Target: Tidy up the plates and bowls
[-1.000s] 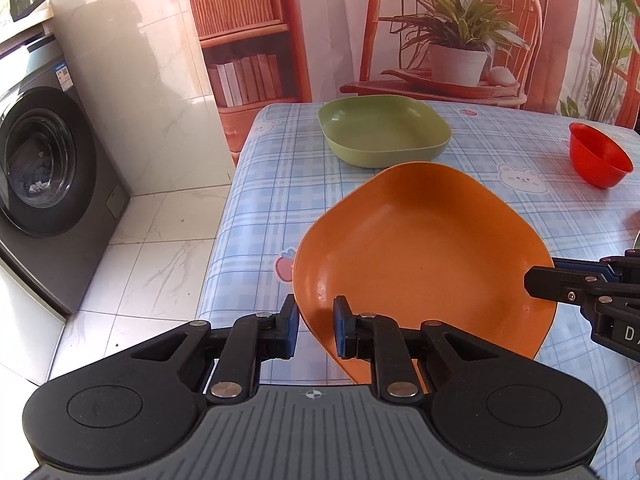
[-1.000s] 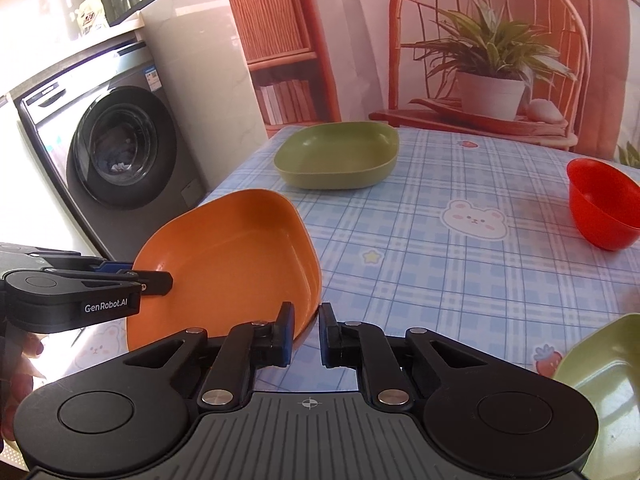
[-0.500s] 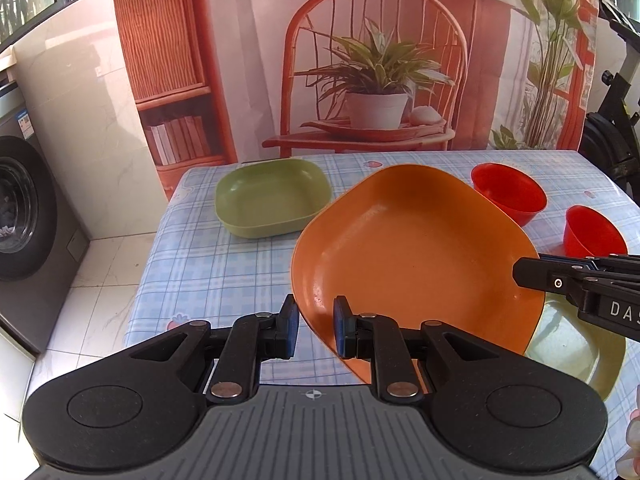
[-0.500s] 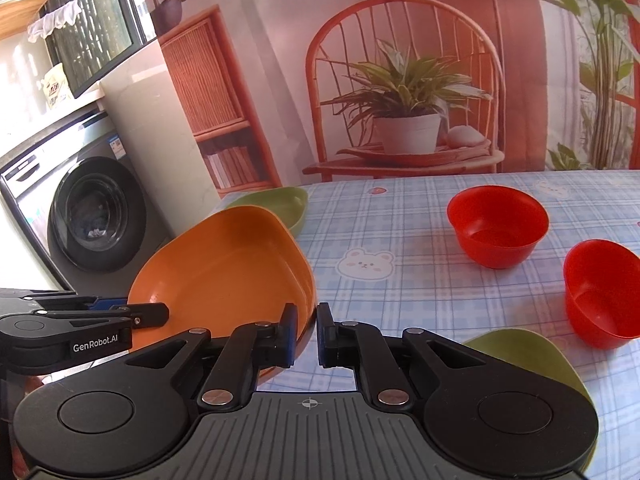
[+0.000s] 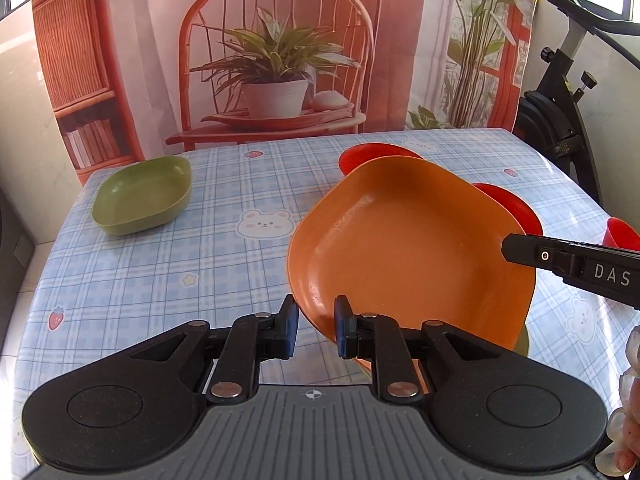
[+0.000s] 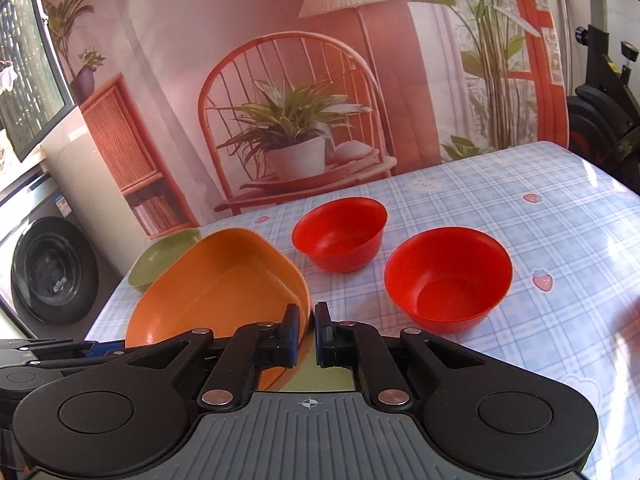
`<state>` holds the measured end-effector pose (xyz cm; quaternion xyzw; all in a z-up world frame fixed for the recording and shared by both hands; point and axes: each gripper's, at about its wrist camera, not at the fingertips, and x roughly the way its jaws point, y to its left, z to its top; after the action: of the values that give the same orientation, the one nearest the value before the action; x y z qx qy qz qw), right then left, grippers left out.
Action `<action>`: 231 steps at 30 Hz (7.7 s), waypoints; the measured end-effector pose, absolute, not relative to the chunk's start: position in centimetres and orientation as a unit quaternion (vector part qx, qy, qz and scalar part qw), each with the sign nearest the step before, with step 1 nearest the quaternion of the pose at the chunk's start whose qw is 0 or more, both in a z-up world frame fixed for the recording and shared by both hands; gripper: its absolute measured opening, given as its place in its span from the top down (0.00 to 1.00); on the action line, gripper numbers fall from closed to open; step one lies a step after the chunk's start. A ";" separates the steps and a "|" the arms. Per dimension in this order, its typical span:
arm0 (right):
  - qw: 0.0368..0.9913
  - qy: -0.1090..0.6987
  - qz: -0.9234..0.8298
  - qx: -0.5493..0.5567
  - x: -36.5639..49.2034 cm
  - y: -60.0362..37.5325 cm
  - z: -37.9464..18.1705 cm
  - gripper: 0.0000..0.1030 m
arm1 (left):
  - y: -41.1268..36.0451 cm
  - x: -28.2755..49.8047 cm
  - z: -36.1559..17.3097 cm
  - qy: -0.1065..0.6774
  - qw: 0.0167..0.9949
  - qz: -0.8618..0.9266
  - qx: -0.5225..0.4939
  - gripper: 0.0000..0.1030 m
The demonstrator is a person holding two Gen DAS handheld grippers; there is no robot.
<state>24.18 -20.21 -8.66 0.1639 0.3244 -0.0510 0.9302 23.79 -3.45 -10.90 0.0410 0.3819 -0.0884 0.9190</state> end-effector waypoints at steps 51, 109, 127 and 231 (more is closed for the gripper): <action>0.909 0.353 -0.072 0.210 19.8 -23.7 -13.1 0.86 | -6.6 23.9 -13.8 0.398 0.911 -0.079 0.069 0.80; 0.925 0.327 -0.049 0.185 27.2 -15.2 -5.7 0.84 | 15.9 28.4 -1.6 0.279 0.959 -0.012 0.050 0.65; 0.926 0.345 -0.022 0.149 43.5 -7.3 -8.3 0.80 | 21.5 41.8 -7.4 0.317 0.948 -0.003 0.028 0.62; 0.926 0.298 -0.041 0.228 23.3 -21.5 -8.0 0.84 | -1.6 22.7 -9.5 0.355 0.926 -0.112 -0.065 0.81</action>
<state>23.34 -21.45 -8.03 0.2278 0.2977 -0.0410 0.9262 22.65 -1.64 -9.47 -0.0649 0.3549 -0.1119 0.9259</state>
